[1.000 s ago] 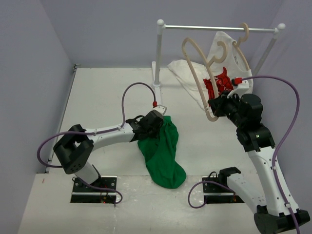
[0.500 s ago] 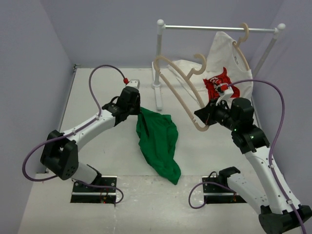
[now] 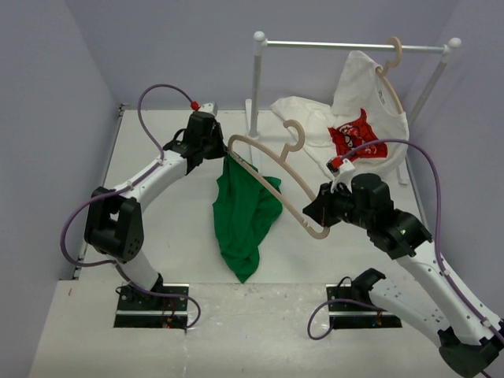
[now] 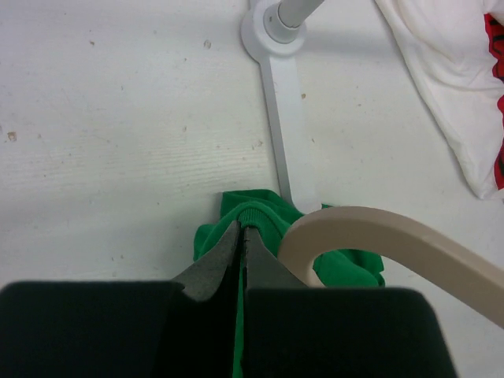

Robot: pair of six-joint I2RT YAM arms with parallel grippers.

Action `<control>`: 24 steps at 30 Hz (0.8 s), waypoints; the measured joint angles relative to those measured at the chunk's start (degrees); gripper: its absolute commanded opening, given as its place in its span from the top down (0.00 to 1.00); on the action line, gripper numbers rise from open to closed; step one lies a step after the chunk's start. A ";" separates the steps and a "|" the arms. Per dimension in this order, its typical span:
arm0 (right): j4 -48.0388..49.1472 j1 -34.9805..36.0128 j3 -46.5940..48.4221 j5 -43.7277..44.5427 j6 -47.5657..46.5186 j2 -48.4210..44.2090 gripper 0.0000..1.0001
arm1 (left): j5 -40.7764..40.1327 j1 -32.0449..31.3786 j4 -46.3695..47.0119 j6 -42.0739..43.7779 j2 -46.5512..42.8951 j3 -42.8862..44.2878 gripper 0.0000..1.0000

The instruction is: Place the t-shirt on the hanger

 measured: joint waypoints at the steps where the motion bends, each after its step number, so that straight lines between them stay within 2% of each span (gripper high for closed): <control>1: -0.43 0.32 -0.31 0.23 0.17 -0.07 1.00 | 0.05 0.02 0.03 -0.15 0.02 0.16 1.00; 24: -1.79 6.56 -2.40 1.75 2.43 0.20 1.00 | 0.02 1.06 -0.20 0.11 2.80 2.60 1.00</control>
